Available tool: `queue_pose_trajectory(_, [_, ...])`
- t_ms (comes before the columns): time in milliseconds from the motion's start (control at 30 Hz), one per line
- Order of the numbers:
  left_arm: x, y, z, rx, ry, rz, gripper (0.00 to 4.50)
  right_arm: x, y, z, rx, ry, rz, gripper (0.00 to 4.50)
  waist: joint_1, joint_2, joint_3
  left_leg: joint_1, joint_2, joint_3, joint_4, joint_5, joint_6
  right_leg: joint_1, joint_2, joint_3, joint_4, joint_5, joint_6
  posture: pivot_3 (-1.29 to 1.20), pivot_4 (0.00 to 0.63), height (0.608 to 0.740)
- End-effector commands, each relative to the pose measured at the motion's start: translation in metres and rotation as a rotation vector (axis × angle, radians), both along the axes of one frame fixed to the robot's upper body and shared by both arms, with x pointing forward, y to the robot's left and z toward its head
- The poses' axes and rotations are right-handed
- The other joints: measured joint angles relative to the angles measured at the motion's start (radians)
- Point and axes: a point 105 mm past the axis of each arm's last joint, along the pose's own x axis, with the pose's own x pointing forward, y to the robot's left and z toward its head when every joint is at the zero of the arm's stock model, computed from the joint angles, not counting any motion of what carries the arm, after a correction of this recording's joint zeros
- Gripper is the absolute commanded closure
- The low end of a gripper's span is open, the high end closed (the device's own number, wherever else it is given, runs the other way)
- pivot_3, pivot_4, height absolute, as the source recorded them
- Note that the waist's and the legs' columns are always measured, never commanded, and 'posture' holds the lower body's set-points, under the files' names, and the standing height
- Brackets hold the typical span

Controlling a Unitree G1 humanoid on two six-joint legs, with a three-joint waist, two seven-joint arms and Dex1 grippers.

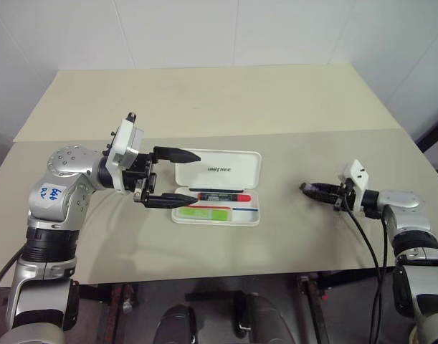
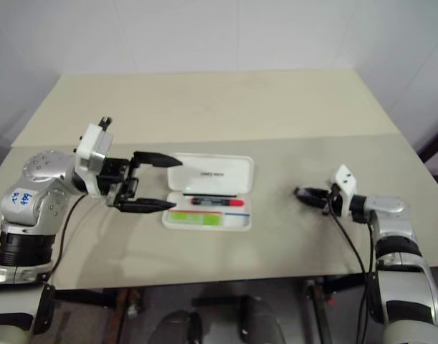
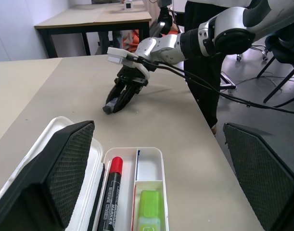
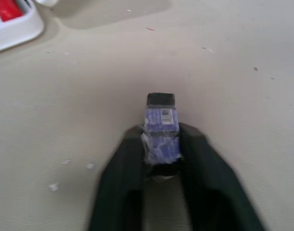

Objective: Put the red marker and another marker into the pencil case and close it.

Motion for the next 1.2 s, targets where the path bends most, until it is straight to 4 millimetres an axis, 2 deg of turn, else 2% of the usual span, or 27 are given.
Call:
queue_pose_trajectory(33, [-0.003, -0.001, 0.004, -0.015, -0.035, -0.012, 0.00, -0.002, 0.004, 0.003, 0.005, -0.033, 0.027, 4.13, 0.000, 0.000, 0.000, 0.000, 0.000, 0.001, 0.000, 0.000, 0.000, 0.000, 0.000, 0.001, 0.000, 0.000, 0.000, 0.00, 0.150, 0.740])
queue_pose_trajectory(200, [0.000, 0.001, -0.007, -0.006, -0.025, -0.009, 0.00, -0.003, 0.027, 0.030, 0.022, -0.136, 0.123, 4.13, -0.003, 0.000, 0.000, 0.003, 0.001, 0.003, -0.003, 0.000, -0.001, -0.001, 0.000, 0.004, 0.002, 0.000, 0.000, 0.00, 0.150, 0.740])
queue_pose_trajectory(367, [0.003, 0.006, -0.020, 0.003, -0.006, 0.005, 0.00, -0.020, 0.060, 0.053, 0.038, -0.185, 0.260, 4.13, -0.001, 0.000, 0.000, 0.006, 0.002, 0.007, -0.008, 0.000, -0.003, -0.002, 0.000, 0.008, 0.002, 0.000, 0.000, 0.00, 0.150, 0.740])
queue_pose_trajectory(500, [0.003, 0.008, -0.030, 0.005, 0.015, 0.015, 0.00, -0.043, 0.095, 0.057, 0.041, -0.182, 0.394, 4.13, 0.002, 0.000, 0.000, 0.007, 0.002, 0.007, -0.012, 0.000, -0.003, -0.003, 0.000, 0.008, 0.000, -0.001, -0.001, 0.00, 0.150, 0.740])
queue_pose_trajectory(567, [0.002, 0.009, -0.037, 0.012, 0.025, 0.018, 0.00, -0.055, 0.117, 0.052, 0.036, -0.151, 0.473, 4.13, 0.001, 0.000, 0.000, 0.006, 0.002, 0.008, -0.014, 0.000, -0.003, -0.003, 0.000, 0.008, -0.001, -0.001, -0.001, 0.00, 0.150, 0.740])
queue_pose_trajectory(633, [0.002, 0.010, -0.041, 0.015, 0.029, 0.020, 0.00, -0.064, 0.130, 0.044, 0.024, -0.118, 0.526, 4.13, 0.001, 0.000, 0.000, 0.006, 0.002, 0.009, -0.014, -0.002, -0.001, -0.003, 0.000, 0.008, -0.002, -0.001, -0.001, 0.00, 0.150, 0.740])
queue_pose_trajectory(900, [0.003, 0.008, -0.045, 0.008, 0.036, 0.024, 0.00, -0.065, 0.148, 0.029, -0.017, -0.075, 0.575, 4.13, 0.003, 0.000, 0.000, 0.006, 0.001, 0.009, -0.013, -0.004, 0.004, -0.004, 0.000, 0.005, -0.003, -0.001, -0.001, 0.00, 0.150, 0.740])
queue_pose_trajectory(1200, [0.002, 0.007, -0.045, 0.002, 0.030, 0.028, 0.00, -0.060, 0.153, 0.027, -0.050, -0.083, 0.593, 4.13, 0.001, 0.000, 0.000, 0.006, 0.001, 0.009, -0.014, -0.005, 0.004, -0.004, 0.000, 0.005, -0.003, -0.001, -0.001, 0.00, 0.150, 0.740])
